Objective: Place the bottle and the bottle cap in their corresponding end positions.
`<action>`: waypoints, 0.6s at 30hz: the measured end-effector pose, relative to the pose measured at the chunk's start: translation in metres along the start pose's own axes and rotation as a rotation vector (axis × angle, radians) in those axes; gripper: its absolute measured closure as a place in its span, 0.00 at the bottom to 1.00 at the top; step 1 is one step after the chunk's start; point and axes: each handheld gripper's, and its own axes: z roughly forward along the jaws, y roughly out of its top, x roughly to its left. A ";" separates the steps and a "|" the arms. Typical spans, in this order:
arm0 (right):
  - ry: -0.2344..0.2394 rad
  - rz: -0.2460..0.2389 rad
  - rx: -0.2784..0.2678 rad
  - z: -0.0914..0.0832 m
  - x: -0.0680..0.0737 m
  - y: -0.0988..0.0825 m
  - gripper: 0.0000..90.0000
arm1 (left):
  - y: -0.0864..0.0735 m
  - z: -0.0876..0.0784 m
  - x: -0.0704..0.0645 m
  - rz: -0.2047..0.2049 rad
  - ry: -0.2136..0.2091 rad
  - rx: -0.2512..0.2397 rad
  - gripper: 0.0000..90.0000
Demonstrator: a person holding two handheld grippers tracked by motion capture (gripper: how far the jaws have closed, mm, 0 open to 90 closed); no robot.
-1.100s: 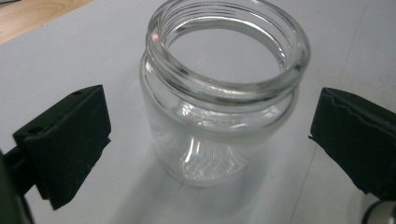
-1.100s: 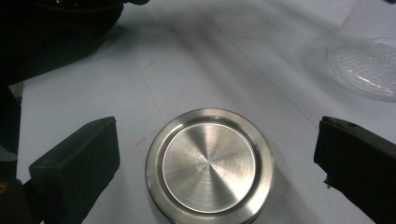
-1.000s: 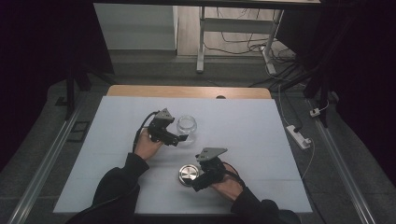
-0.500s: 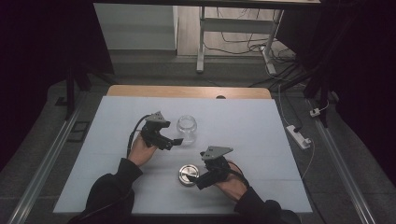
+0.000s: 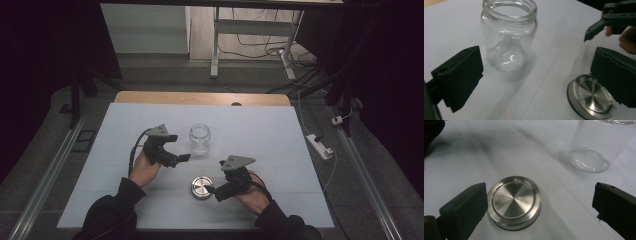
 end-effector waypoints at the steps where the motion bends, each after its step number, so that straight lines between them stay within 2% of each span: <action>1: -0.003 -0.001 0.000 -0.001 0.000 0.000 0.00 | -0.001 -0.001 -0.001 0.001 -0.011 -0.002 0.00; 7: -0.009 -0.002 -0.002 -0.005 -0.001 0.001 0.00 | -0.004 -0.010 -0.009 0.012 -0.030 0.010 0.00; 18: -0.026 0.005 -0.008 -0.017 -0.005 0.001 0.00 | -0.009 -0.027 -0.027 0.012 -0.029 -0.013 0.00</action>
